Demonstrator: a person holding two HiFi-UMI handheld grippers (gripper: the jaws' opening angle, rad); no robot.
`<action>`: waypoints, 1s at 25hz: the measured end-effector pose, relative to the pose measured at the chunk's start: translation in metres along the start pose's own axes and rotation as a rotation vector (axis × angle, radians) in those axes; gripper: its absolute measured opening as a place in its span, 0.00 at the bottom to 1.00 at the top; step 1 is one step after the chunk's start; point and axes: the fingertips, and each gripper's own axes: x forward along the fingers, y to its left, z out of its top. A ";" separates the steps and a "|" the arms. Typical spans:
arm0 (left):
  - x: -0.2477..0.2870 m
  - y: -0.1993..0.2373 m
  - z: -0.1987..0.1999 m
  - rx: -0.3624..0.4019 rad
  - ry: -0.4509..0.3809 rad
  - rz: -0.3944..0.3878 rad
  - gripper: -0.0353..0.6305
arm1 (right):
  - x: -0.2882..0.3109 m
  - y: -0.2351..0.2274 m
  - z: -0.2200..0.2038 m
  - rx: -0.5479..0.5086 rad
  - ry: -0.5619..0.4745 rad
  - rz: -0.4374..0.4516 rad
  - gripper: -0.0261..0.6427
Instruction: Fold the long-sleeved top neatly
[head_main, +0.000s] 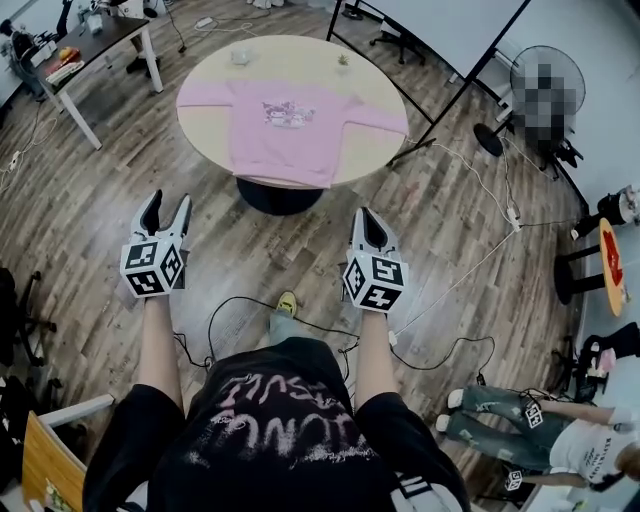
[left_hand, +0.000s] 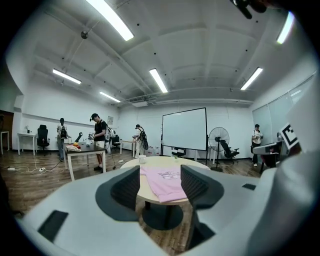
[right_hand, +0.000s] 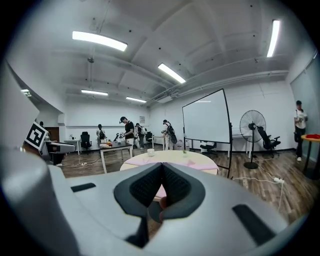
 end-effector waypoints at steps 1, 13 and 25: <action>0.015 0.002 0.002 -0.001 0.009 0.001 0.43 | 0.017 -0.004 0.003 0.002 0.003 0.005 0.05; 0.170 0.030 0.052 0.026 0.009 0.064 0.43 | 0.203 -0.034 0.046 0.004 0.024 0.115 0.05; 0.257 0.075 0.042 0.026 0.055 0.088 0.43 | 0.311 -0.025 0.048 -0.004 0.055 0.156 0.05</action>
